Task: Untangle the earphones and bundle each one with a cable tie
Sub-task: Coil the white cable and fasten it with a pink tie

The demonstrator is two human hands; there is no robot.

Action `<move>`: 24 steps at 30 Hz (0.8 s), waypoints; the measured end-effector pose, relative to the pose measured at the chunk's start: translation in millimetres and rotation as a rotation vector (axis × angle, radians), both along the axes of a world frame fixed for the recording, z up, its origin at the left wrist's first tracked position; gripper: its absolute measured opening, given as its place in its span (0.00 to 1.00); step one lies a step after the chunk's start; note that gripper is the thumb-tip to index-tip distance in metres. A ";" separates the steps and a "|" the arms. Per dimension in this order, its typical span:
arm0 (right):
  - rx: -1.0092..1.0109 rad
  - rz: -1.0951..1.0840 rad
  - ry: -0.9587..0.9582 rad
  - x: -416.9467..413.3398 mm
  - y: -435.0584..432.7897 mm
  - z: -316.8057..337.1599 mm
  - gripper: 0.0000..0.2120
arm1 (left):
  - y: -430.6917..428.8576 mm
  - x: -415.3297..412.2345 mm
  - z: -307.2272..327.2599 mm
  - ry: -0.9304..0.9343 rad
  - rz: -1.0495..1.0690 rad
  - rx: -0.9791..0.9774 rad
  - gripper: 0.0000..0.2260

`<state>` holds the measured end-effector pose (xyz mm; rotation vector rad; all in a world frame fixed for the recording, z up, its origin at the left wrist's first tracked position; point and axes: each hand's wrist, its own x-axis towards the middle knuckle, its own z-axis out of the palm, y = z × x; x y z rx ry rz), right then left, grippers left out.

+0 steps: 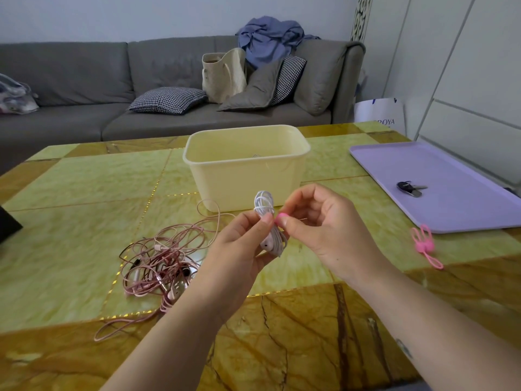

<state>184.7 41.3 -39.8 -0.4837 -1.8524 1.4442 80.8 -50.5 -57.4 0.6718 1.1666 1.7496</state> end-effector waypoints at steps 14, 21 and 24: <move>0.059 0.011 -0.145 -1.3 2.5 -4.2 0.08 | -3.3 -6.7 4.3 -0.011 0.033 -0.052 0.12; 0.086 -0.181 -0.004 -24.5 17.0 16.2 0.04 | -12.4 -44.5 6.2 0.806 0.194 -0.341 0.09; 0.227 -0.315 0.053 -55.2 35.9 39.6 0.04 | -22.5 -62.5 7.1 1.090 0.179 -0.442 0.11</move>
